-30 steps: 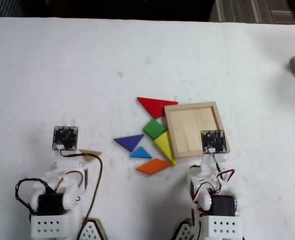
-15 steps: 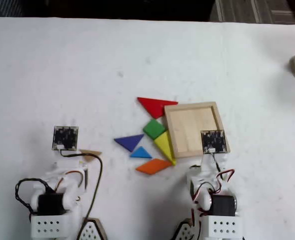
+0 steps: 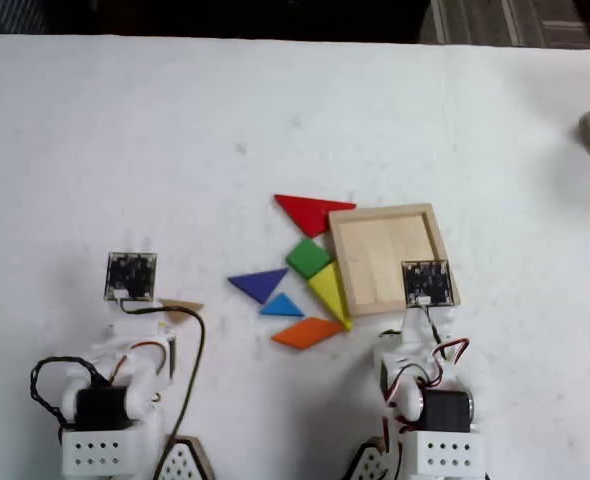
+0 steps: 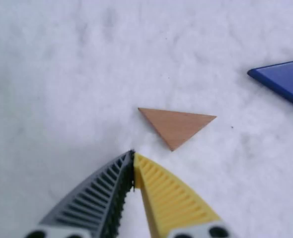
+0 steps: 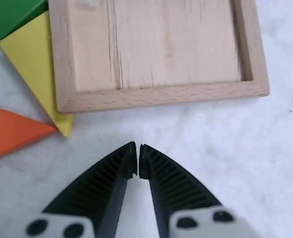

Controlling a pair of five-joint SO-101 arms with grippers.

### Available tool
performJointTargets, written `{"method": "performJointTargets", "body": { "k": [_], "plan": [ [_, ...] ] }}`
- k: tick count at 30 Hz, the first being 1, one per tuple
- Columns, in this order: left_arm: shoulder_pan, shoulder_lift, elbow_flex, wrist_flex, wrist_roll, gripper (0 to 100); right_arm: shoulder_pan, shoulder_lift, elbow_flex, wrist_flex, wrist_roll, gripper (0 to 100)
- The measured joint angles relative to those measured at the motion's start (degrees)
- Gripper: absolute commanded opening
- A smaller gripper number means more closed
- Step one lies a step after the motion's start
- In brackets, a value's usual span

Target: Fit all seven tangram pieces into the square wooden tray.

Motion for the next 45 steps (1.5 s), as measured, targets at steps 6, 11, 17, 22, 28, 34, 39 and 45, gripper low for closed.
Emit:
{"method": "performJointTargets", "body": {
  "k": [6, 11, 17, 22, 28, 34, 39, 45],
  "plan": [
    [0.0, 0.0, 0.0, 0.0, 0.0, 2, 0.0, 0.0, 0.0, 0.0, 0.0, 1.9],
    [0.0, 0.0, 0.0, 0.0, 0.0, 2, 0.0, 0.0, 0.0, 0.0, 0.0, 1.9],
    [0.0, 0.0, 0.0, 0.0, 0.0, 2, 0.0, 0.0, 0.0, 0.0, 0.0, 1.9],
    [0.0, 0.0, 0.0, 0.0, 0.0, 2, 0.0, 0.0, 0.0, 0.0, 0.0, 1.9],
    [0.0, 0.0, 0.0, 0.0, 0.0, 2, 0.0, 0.0, 0.0, 0.0, 0.0, 2.1],
    [0.0, 0.0, 0.0, 0.0, 0.0, 2, -2.02, 0.0, -0.26, -8.62, 0.0, 2.2],
    [0.0, 0.0, 0.0, 0.0, 0.0, 2, -1.85, 0.0, -0.09, -17.49, 0.0, 2.2],
    [0.0, 0.0, 0.0, 0.0, 0.0, 2, 2.73, 0.0, 0.0, -18.55, 0.0, 2.2]
  ]
}}
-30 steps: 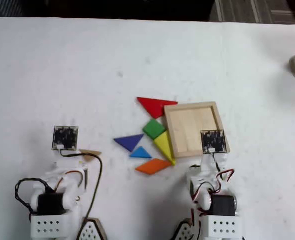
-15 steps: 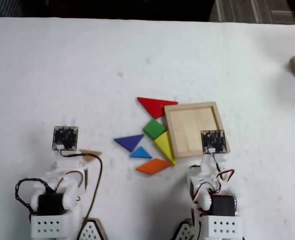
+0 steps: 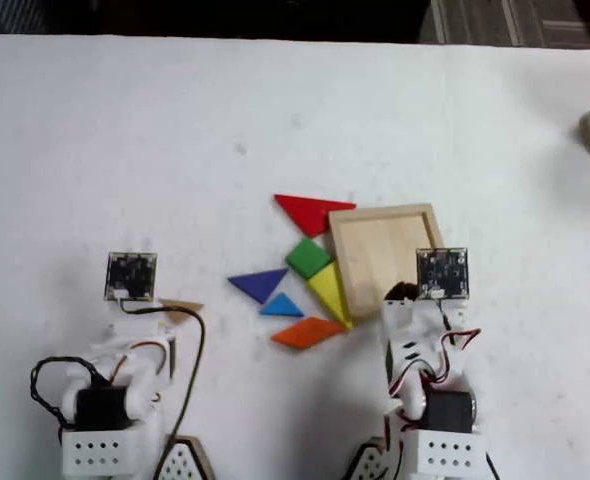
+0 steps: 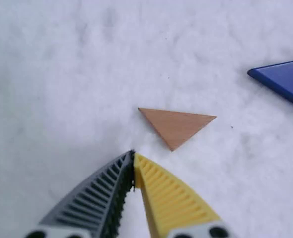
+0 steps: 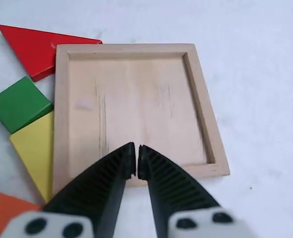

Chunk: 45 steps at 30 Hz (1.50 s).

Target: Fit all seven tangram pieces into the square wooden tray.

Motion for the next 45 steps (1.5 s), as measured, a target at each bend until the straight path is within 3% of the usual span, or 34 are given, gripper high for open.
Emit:
{"method": "performJointTargets", "body": {
  "k": [11, 23, 36, 42, 45],
  "plan": [
    [0.09, 0.0, -2.11, -5.27, 0.0, 2, 0.35, 0.0, 0.0, 2.64, 0.0, 2.2],
    [1.67, 0.35, -18.29, -7.91, 0.0, 2, 0.35, 0.0, 0.0, 2.64, 0.0, 2.0],
    [1.93, 46.24, -48.18, -10.29, 0.0, 6, 0.35, 0.0, 0.0, 2.64, 0.0, 2.1],
    [13.54, 62.77, -55.47, -10.46, 0.62, 25, 0.44, 0.0, 0.0, 2.64, 0.0, 2.1],
    [20.13, 68.84, -55.91, -10.55, 7.21, 27, 0.35, 0.0, 0.0, 2.64, 0.0, 2.1]
  ]
}}
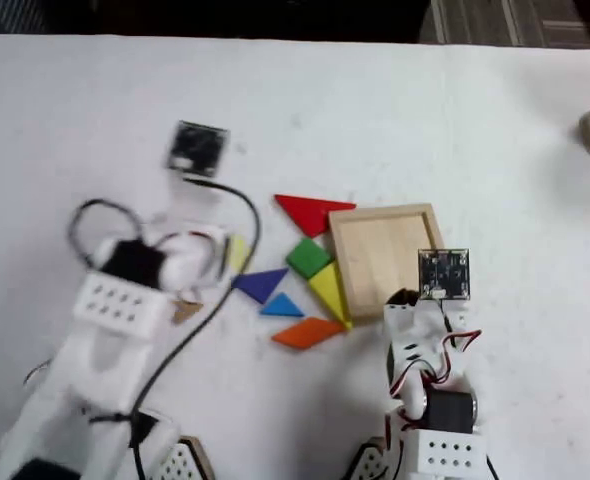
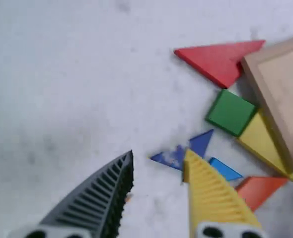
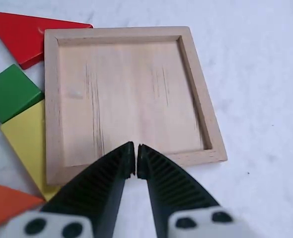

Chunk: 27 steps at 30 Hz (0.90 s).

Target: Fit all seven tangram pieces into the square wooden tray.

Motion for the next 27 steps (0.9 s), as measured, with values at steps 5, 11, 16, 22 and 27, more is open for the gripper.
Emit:
{"method": "performJointTargets", "body": {
  "k": [5, 11, 16, 22, 27],
  "plan": [
    [7.38, 9.93, 0.0, -7.82, 11.87, 27, 0.09, 0.0, 0.0, 0.0, 0.0, 2.1],
    [13.54, 23.82, -0.26, -17.93, 16.26, 27, 0.09, 0.0, 0.0, 0.0, 0.0, 2.1],
    [16.97, 30.24, -4.66, -24.0, 16.79, 27, 0.09, 0.0, 0.0, 0.0, 0.0, 2.1],
    [17.85, 40.7, -12.84, -26.2, 16.79, 27, 0.0, 0.0, 0.0, 0.0, 0.0, 2.0],
    [18.11, 50.46, -19.25, -25.67, 16.79, 27, 0.09, 0.0, 0.0, 0.0, 0.0, 1.9]
  ]
}}
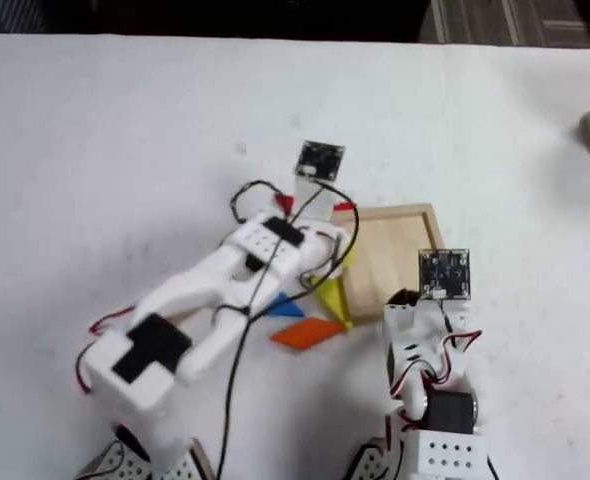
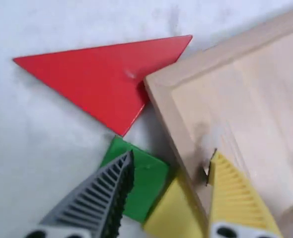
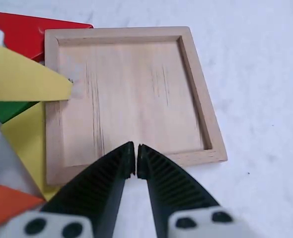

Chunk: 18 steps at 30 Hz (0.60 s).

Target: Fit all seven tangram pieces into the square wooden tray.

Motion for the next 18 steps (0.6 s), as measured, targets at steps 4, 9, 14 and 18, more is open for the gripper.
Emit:
{"method": "performJointTargets", "body": {
  "k": [4, 9, 14, 18],
  "plan": [
    [0.0, 4.57, -6.24, 3.6, 0.0, 19, 0.0, 0.0, 0.0, 0.0, 0.0, 1.9],
    [0.18, 7.03, -10.9, 6.68, 0.18, 2, 0.0, 0.0, 0.0, 0.0, 0.0, 1.9],
    [-0.97, 7.03, -11.52, 7.3, 0.0, 2, 0.0, 0.0, 0.0, 0.0, 0.0, 1.9],
    [-2.64, 7.03, -11.69, 8.26, 0.09, 2, -0.09, 0.0, 0.0, 0.0, 0.0, 1.9]
  ]
}}
